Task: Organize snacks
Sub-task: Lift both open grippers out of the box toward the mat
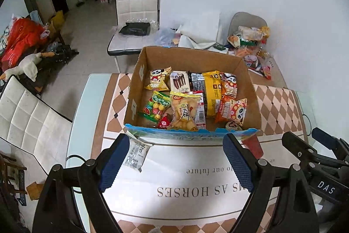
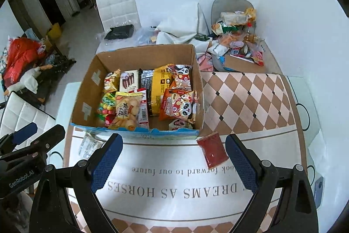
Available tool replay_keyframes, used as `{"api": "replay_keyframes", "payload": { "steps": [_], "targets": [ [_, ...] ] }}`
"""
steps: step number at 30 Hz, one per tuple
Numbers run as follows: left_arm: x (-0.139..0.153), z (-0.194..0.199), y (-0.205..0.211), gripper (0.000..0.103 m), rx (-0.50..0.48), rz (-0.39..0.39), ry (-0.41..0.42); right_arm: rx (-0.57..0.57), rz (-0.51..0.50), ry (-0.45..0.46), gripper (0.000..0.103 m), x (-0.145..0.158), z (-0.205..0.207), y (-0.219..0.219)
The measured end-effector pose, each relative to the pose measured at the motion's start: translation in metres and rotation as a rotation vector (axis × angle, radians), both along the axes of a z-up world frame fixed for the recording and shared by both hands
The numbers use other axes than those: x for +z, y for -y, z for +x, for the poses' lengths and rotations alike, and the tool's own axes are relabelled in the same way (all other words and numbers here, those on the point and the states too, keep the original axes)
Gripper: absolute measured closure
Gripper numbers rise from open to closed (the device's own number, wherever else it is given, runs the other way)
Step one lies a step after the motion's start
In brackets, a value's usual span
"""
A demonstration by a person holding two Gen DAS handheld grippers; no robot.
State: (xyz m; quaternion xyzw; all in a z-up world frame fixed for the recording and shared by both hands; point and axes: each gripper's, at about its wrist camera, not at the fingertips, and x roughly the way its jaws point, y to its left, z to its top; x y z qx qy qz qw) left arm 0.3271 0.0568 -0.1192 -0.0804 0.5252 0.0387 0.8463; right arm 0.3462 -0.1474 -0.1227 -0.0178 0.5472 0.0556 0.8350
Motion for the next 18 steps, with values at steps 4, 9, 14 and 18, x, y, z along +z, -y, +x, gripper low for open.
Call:
{"api": "replay_keyframes", "payload": {
  "steps": [4,9,14,18],
  "targets": [
    [0.009,-0.012,0.001,0.016,0.011,-0.019,0.023,0.005,0.026,0.012,0.006,0.013,-0.013,0.002],
    [-0.003,-0.020,-0.003,0.000,0.033,-0.081,0.034,-0.031,0.104,-0.017,0.002,0.004,-0.019,0.021],
    [-0.054,-0.013,-0.001,0.000,0.063,-0.083,-0.063,-0.130,0.120,-0.116,0.002,-0.050,-0.005,0.065],
    [-0.100,-0.005,0.003,0.000,0.084,-0.070,-0.138,-0.180,0.065,-0.213,0.002,-0.109,0.012,0.098]
  ]
}}
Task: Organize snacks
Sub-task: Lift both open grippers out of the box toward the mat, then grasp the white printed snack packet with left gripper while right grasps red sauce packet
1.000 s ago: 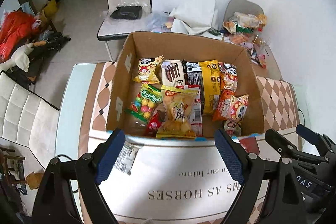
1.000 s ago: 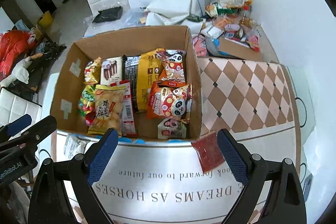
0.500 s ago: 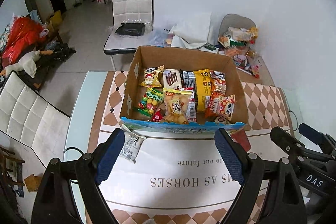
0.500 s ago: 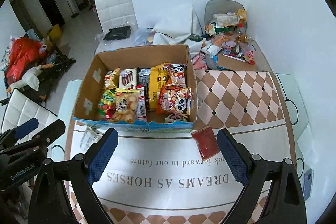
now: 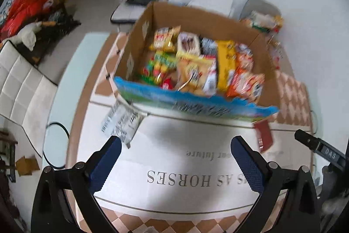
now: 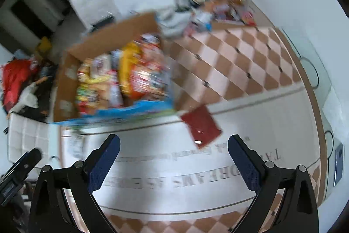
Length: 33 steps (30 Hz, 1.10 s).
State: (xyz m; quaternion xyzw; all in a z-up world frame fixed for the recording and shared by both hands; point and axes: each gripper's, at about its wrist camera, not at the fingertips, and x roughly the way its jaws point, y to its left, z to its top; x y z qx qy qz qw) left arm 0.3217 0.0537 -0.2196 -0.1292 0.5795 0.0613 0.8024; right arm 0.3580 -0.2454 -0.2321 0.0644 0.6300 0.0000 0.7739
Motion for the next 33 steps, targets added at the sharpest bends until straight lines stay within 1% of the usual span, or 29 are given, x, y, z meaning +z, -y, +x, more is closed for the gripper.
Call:
{"api": "replay_keyframes", "payload": {
  "steps": [3,7,9,12,13,14,15,17,18,19,22,26,30,33],
  "targets": [
    [-0.028,0.000,0.002,0.000,0.004,0.018,-0.037,0.004,-0.038,-0.076,0.002,-0.047,0.012,0.017],
    [-0.060,0.001,0.007,0.000,0.003,0.029,-0.097,0.075,-0.068,-0.185,0.002,-0.107,0.029,0.022],
    [-0.070,0.001,0.007,0.000,0.004,0.031,-0.121,0.113,-0.097,-0.223,0.002,-0.131,0.036,0.019],
    [-0.080,-0.001,0.007,0.000,0.003,0.036,-0.145,0.127,-0.123,-0.244,0.003,-0.152,0.044,0.017],
    [-0.083,-0.002,0.006,0.000,0.001,0.039,-0.153,0.124,-0.126,-0.256,0.006,-0.159,0.047,0.017],
    [-0.085,-0.002,0.005,0.000,0.001,0.040,-0.161,0.119,-0.128,-0.266,0.009,-0.163,0.047,0.016],
    [-0.087,-0.003,0.002,0.000,0.003,0.042,-0.168,0.108,-0.128,-0.281,0.017,-0.168,0.047,0.017],
    [-0.090,-0.005,-0.005,0.000,0.012,0.053,-0.182,0.102,-0.129,-0.265,0.022,-0.166,0.046,0.015],
    [-0.091,-0.006,-0.010,0.000,0.017,0.061,-0.187,0.109,-0.132,-0.260,0.032,-0.165,0.044,0.012],
    [-0.091,-0.008,-0.016,0.000,0.022,0.070,-0.192,0.112,-0.140,-0.264,0.037,-0.164,0.041,0.009],
    [-0.092,-0.011,-0.033,0.000,0.035,0.083,-0.202,0.128,-0.127,-0.279,0.038,-0.166,0.026,-0.004],
    [-0.092,-0.019,-0.063,0.000,0.066,0.085,-0.223,0.181,-0.094,-0.299,0.038,-0.167,-0.007,-0.033],
    [-0.099,-0.023,-0.087,0.000,0.100,0.069,-0.251,0.211,-0.039,-0.317,0.038,-0.167,-0.033,-0.057],
    [-0.103,-0.018,-0.097,0.000,0.110,0.058,-0.256,0.226,-0.015,-0.318,0.038,-0.169,-0.044,-0.072]
  ]
}}
